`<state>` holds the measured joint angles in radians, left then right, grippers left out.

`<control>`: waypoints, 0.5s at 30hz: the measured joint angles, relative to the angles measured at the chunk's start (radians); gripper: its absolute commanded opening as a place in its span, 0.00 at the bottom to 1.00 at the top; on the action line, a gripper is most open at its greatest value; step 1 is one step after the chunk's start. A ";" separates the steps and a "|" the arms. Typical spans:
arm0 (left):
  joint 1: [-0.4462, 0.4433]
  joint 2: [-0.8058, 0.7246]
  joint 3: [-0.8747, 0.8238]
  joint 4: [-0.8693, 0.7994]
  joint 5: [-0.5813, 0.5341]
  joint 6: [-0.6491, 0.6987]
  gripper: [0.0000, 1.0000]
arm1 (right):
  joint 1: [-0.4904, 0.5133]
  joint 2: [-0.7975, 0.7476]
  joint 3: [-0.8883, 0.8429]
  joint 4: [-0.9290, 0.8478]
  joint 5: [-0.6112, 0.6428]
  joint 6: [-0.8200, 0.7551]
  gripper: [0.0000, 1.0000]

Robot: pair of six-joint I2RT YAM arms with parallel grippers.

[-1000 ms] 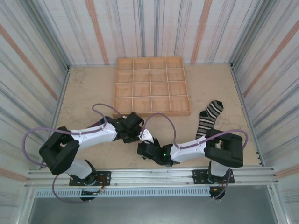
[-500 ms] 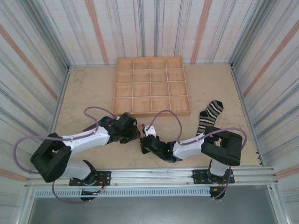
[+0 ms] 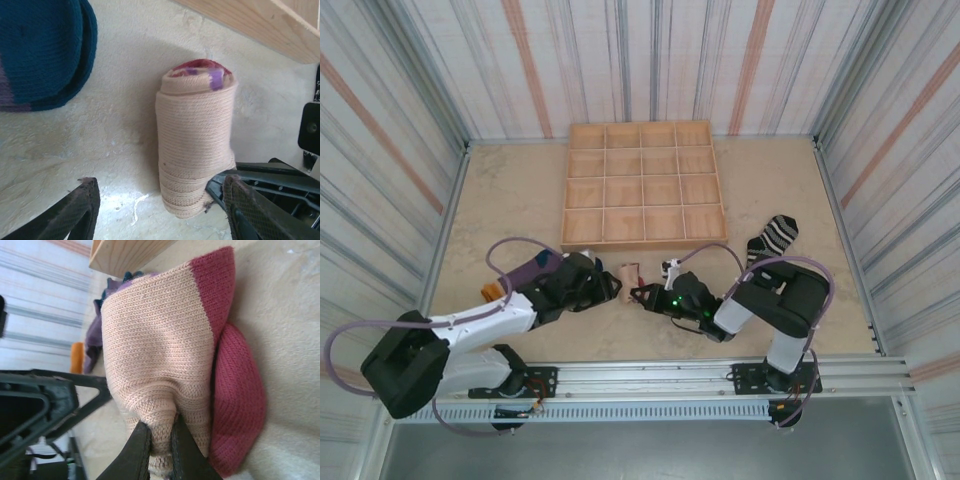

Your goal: Roll the socks

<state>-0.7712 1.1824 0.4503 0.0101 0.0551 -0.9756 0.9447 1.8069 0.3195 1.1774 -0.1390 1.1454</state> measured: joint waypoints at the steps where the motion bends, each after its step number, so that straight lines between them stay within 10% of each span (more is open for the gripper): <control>1: 0.000 0.018 -0.002 0.021 0.005 0.003 0.67 | -0.011 0.028 -0.009 0.054 -0.022 0.026 0.00; 15: 0.000 0.244 0.007 0.311 0.065 0.039 0.48 | -0.037 0.125 -0.050 0.246 -0.063 0.187 0.00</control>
<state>-0.7712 1.4261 0.4576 0.3210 0.1204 -0.9371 0.9073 1.9316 0.2699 1.4235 -0.2024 1.3319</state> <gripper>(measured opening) 0.513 0.101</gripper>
